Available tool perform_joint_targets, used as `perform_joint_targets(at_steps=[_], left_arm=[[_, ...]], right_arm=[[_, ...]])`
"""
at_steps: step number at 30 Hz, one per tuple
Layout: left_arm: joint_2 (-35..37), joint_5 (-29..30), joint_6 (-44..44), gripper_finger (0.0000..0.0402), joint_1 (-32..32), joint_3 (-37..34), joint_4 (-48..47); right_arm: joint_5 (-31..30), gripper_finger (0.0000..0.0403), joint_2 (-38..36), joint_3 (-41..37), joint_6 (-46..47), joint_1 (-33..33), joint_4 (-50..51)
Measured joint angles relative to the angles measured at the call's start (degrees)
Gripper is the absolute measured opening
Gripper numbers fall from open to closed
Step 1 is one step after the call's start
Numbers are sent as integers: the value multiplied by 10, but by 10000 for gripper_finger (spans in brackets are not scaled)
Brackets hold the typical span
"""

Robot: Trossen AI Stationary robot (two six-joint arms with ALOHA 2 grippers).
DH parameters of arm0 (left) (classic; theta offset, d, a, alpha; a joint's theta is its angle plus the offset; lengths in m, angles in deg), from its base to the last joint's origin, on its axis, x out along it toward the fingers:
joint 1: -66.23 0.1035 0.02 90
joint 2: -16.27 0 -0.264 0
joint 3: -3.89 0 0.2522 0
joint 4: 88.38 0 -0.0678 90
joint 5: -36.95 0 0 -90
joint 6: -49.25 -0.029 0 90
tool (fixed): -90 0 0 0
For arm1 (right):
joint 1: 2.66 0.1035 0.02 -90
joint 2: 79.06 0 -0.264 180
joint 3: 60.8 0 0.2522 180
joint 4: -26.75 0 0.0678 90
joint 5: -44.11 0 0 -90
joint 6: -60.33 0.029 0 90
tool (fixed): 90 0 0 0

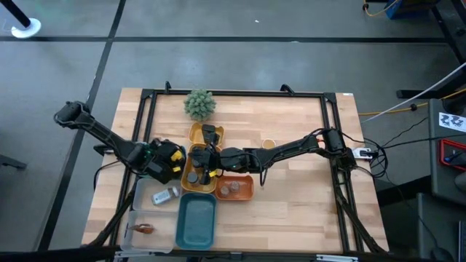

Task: Sort spices by type
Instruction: Put the yellow seasoning bottle into the green bin

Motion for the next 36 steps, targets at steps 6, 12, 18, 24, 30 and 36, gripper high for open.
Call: perform_joint_targets(at_steps=[6,12,18,24,30,36], left_arm=[[4,-1,-13,241,0,0,0],[4,-1,-46,241,0,0,0],[3,-1,-61,245,0,0,0],[3,-1,-33,265,0,0,3],[11,-3,-19,269,0,0,-1],[34,-3,-19,269,0,0,-4]], right_arm=[[0,8,0,0,0,0,3],[0,8,0,0,0,0,4],[0,8,0,0,0,0,4],[0,8,0,0,0,0,3],[0,8,0,0,0,0,3],[0,8,0,0,0,0,3]])
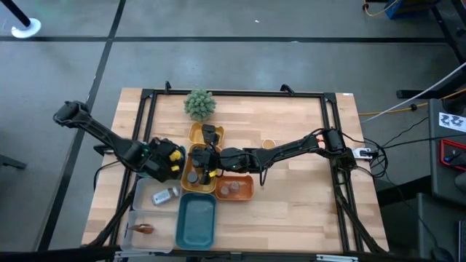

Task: Sort spices by type
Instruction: Put the yellow seasoning bottle into the green bin, then put the gold seasoning bottle into the blue bin

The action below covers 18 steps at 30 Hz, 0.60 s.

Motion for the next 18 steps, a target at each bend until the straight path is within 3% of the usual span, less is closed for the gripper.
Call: perform_joint_targets(at_steps=[12,18], left_arm=[[77,0,-14,269,0,0,0],[128,3,-34,269,0,0,-1]], right_arm=[[0,8,-2,0,0,0,5],[-8,8,-42,0,1,0,91]])
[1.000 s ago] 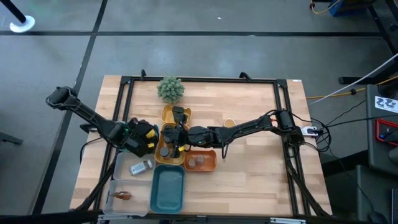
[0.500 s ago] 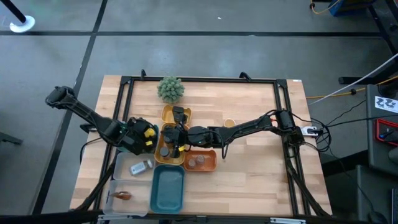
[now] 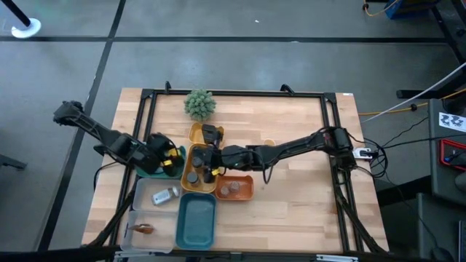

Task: Sort spices by type
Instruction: Put the gold seasoning bottle into the blue bin

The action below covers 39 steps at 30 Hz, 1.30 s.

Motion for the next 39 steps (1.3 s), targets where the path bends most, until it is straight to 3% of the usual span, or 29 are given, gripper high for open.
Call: perform_joint_targets(at_steps=[7,17,31,39], left_arm=[[80,2,-71,269,0,0,0],[191,34,-215,269,0,0,1],[265,36,-289,269,0,0,1],[274,36,-290,269,0,0,1]], right_arm=[[-8,8,-55,0,20,0,118],[-8,15,-61,0,20,0,126],[-21,101,-60,0,68,0,119],[-122,225,-60,0,181,-8,147]])
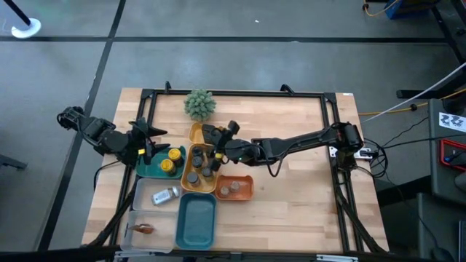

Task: Sort spices by type
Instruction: Put the gold seasoning bottle into the blue bin

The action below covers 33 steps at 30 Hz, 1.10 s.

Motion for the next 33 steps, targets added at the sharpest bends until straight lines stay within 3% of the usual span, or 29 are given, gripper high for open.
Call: perform_joint_targets(at_steps=[5,11,15,24,28,31,33], left_arm=[[0,0,0,269,0,0,0],[0,0,0,269,0,0,-1],[0,0,1,269,0,0,-1],[0,0,1,269,0,0,-1],[0,0,1,269,0,0,-1],[0,0,1,269,0,0,-1],[0,0,1,269,0,0,-1]], right_arm=[[-36,307,0,0,61,-11,35],[2,358,-23,0,107,-15,125],[46,367,-67,0,178,-14,249],[72,365,-134,1,334,-22,595],[165,365,-134,-2,420,-55,699],[249,365,-131,-14,437,-89,703],[271,365,-130,-19,434,-106,699]])
